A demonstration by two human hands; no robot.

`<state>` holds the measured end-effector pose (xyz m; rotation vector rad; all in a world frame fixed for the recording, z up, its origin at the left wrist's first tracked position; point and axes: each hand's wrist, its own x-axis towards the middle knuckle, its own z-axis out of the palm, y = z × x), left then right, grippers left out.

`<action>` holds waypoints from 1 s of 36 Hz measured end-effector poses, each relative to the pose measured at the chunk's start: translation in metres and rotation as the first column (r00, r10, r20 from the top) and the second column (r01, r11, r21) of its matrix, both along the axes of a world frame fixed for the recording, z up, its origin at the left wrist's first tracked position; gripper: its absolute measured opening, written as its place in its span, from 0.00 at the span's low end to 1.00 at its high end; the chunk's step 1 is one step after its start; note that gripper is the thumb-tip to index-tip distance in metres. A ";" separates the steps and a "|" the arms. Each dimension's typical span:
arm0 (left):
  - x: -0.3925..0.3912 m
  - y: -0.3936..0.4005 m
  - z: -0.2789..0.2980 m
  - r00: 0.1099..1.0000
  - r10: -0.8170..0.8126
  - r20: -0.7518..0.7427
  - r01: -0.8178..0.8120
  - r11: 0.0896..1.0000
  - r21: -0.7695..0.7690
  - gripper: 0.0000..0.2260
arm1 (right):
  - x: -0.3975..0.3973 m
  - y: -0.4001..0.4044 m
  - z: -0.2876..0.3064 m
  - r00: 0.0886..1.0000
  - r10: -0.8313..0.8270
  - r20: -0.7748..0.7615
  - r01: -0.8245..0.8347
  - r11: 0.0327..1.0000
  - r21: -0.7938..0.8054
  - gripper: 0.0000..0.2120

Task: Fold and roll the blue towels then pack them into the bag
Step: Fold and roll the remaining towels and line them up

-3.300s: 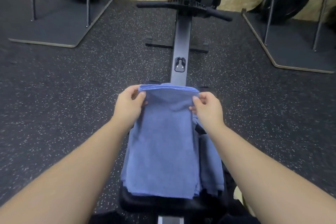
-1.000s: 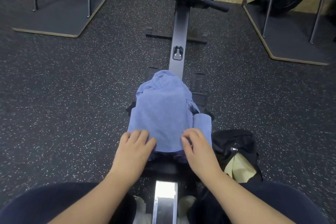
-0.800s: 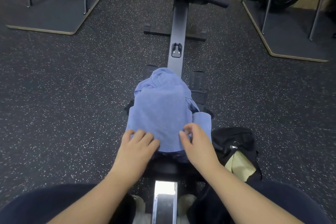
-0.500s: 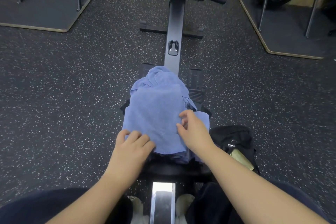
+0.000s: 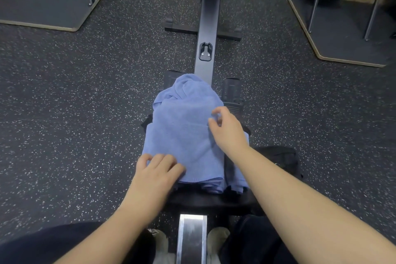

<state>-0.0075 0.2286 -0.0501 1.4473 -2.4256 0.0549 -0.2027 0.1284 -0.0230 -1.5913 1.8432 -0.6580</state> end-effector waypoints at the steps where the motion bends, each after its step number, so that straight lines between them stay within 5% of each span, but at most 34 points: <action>1: 0.000 0.000 0.000 1.000 -0.002 0.003 0.002 1.000 0.005 0.11 | 0.000 -0.004 -0.002 1.000 0.011 -0.009 -0.011 1.000 -0.011 0.11; 8: 0.001 -0.004 0.001 1.000 -0.013 0.025 0.012 0.999 0.033 0.11 | -0.002 -0.024 0.000 0.990 0.059 -0.124 -0.068 0.995 -0.068 0.20; 17: 0.003 -0.005 -0.002 1.000 -0.001 0.026 -0.001 0.999 0.051 0.12 | -0.016 -0.013 0.002 0.960 0.145 -0.240 -0.181 0.974 -0.135 0.16; 26: 0.000 -0.007 0.003 1.000 0.023 0.016 -0.024 0.999 0.033 0.10 | 0.000 0.068 -0.003 0.772 0.478 -0.419 -0.590 0.784 -0.192 0.13; 36: 0.002 -0.002 0.016 0.999 0.048 0.012 -0.049 0.997 0.059 0.11 | 0.013 0.098 -0.014 0.672 0.402 -0.622 -0.634 0.746 -0.203 0.10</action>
